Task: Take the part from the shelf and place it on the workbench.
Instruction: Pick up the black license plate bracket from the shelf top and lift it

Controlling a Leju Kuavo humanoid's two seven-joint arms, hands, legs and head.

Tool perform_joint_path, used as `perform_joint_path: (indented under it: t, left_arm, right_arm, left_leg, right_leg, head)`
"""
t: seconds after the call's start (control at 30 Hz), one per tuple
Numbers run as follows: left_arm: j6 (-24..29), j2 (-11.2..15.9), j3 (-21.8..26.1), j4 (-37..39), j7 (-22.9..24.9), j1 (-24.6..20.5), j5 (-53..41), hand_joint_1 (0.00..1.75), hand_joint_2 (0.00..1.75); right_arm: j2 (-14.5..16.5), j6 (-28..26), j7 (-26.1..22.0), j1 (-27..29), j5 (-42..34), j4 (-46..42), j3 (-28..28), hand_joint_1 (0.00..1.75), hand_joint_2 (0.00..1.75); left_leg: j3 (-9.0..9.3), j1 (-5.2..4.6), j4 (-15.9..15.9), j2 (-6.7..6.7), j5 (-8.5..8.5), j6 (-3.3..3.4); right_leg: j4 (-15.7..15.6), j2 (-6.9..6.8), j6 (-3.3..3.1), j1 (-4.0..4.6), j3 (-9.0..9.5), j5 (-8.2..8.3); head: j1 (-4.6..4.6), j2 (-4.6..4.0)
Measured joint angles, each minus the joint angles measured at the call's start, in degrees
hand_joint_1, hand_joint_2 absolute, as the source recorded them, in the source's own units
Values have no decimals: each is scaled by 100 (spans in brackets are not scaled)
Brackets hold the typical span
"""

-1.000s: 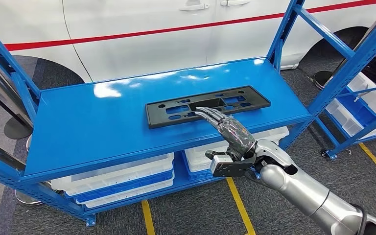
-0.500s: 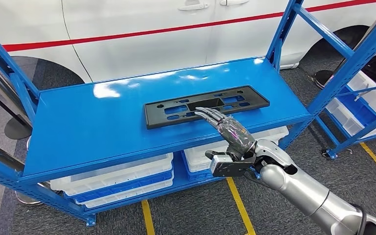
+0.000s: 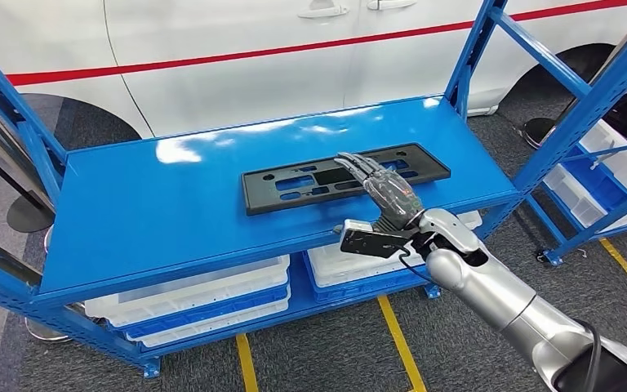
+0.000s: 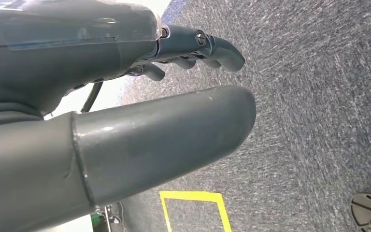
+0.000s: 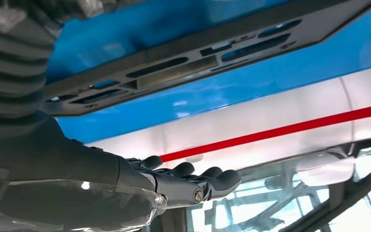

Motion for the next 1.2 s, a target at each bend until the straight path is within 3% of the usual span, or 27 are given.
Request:
perform_joint_path:
  t: [0.23, 0.43, 0.63, 0.93, 1.2]
  left_arm:
    - [-4, -20, 2, -1, 36, -36, -59, 0, 0]
    - [-40, -21, 2, -1, 38, -113, -102, 0, 0]
    - [-48, -21, 2, -1, 20, -145, -106, 0, 0]
    - [-47, -21, 23, 0, -12, -142, -12, 0, 0]
    - [-72, -21, 67, 22, -35, -143, 27, 0, 0]
  right_arm:
    - [521, -230, 320, -602, 647, 871, 169, 0, 175]
    - [1137, -334, 323, -1173, 913, 1940, 458, 0, 175]
    - [1537, -408, 314, -1423, 982, 2653, 621, 0, 175]
    - [1909, -469, 295, -1749, 1053, 3593, 774, 0, 175]
    - [2117, -1447, 707, -2126, 1746, 4511, 928, 0, 175]
  left_leg:
    - [2, 1, 0, 5, 1, 0]
    - [12, 2, 0, 3, 9, -6]
    - [15, 4, -3, 2, 11, -9]
    - [14, 3, -3, 0, 11, -9]
    - [16, 2, -2, -1, 11, -9]
  right_leg:
    - [0, 6, 0, 1, 1, 0]
    - [1, 2, -2, 4, 4, 2]
    - [4, 2, -3, 5, 4, 2]
    - [4, -1, -3, 2, 5, 2]
    - [4, -2, -3, 2, 5, 2]
  head:
    - [-1, 0]
    - [0, 0]
    - [0, 0]
    - [0, 0]
    - [0, 0]
